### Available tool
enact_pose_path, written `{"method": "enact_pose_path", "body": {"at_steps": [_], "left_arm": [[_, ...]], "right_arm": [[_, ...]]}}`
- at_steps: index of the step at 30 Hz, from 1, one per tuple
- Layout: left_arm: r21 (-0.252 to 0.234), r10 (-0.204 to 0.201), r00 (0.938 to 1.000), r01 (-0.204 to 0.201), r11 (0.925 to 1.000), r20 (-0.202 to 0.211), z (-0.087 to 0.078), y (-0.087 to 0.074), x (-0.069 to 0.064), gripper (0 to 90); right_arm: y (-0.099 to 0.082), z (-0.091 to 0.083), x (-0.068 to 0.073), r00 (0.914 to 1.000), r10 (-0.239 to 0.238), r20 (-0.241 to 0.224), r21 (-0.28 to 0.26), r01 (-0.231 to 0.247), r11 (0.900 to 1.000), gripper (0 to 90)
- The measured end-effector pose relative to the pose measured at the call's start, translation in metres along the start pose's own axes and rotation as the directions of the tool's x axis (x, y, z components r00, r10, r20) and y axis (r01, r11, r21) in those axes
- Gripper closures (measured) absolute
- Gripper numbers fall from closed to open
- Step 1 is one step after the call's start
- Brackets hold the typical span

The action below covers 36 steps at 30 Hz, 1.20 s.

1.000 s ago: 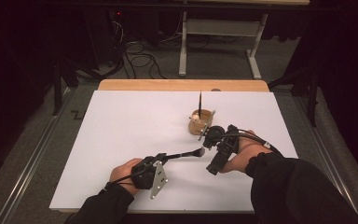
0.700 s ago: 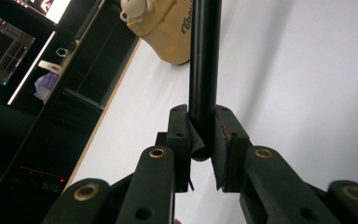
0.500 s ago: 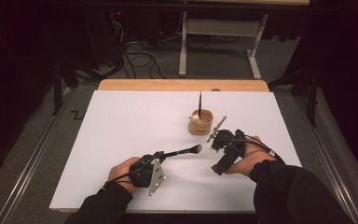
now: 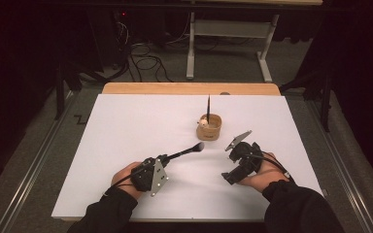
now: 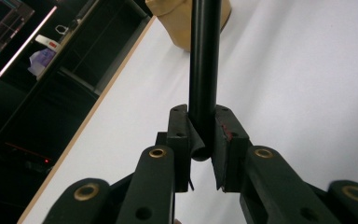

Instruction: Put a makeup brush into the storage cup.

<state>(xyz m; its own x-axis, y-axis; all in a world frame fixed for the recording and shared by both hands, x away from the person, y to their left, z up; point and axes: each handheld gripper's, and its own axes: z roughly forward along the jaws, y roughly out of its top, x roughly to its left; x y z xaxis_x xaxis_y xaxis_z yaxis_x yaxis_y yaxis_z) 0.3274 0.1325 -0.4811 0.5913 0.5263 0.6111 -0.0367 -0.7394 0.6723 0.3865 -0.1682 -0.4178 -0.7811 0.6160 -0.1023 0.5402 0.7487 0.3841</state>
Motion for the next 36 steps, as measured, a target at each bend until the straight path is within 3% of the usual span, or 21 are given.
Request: {"method": "enact_pose_path", "body": {"at_steps": [5, 12, 15, 20, 24, 28, 30, 33, 36], "left_arm": [[0.001, -0.042, 0.9991, 0.042, 0.9991, 0.005, 0.000, -0.002, 0.003, 78.9], [-0.001, -0.115, 0.9932, 0.115, 0.9934, 0.020, 0.000, -0.006, 0.009, 78.9], [-0.001, -0.146, 0.9890, 0.146, 0.9893, 0.027, 0.001, -0.007, 0.011, 78.9], [-0.006, -0.203, 0.9781, 0.204, 0.9790, 0.046, 0.000, -0.009, 0.015, 78.9], [-0.005, -0.266, 0.9619, 0.266, 0.9638, 0.065, 0.001, -0.012, 0.018, 78.9], [-0.011, -0.325, 0.9421, 0.327, 0.9450, 0.084, 0.001, -0.014, 0.023, 78.9], [-0.011, -0.342, 0.9353, 0.345, 0.9387, 0.090, 0.001, -0.015, 0.025, 78.9], [-0.015, -0.385, 0.9176, 0.388, 0.9216, 0.100, 0.001, -0.017, 0.029, 78.9], [-0.020, -0.426, 0.8977, 0.430, 0.9024, 0.113, 0.001, -0.019, 0.031, 78.9]], "right_arm": [[-0.010, 0.009, -0.002, 0.9995, 0.030, 0.012, -0.076, -0.029, 0.9966, 4.3], [-0.027, 0.019, -0.009, 0.9946, 0.102, 0.016, -0.172, -0.098, 0.9802, 5.2], [-0.035, 0.021, -0.011, 0.9919, 0.126, 0.019, -0.211, -0.119, 0.9702, 5.2], [-0.049, 0.019, -0.015, 0.9819, 0.188, 0.023, -0.296, -0.173, 0.9395, 5.2], [-0.059, 0.022, -0.015, 0.9774, 0.210, 0.028, -0.347, -0.187, 0.9190, 6.5], [-0.070, 0.023, -0.012, 0.9728, 0.229, 0.035, -0.429, -0.192, 0.8825, 7.0], [-0.073, 0.019, -0.012, 0.9684, 0.248, 0.030, -0.471, -0.205, 0.8577, 7.4], [-0.079, 0.015, -0.017, 0.9588, 0.284, 0.003, -0.522, -0.241, 0.8184, 7.7], [-0.085, 0.016, -0.020, 0.9539, 0.300, -0.004, -0.541, -0.255, 0.8018, 7.6]]}}
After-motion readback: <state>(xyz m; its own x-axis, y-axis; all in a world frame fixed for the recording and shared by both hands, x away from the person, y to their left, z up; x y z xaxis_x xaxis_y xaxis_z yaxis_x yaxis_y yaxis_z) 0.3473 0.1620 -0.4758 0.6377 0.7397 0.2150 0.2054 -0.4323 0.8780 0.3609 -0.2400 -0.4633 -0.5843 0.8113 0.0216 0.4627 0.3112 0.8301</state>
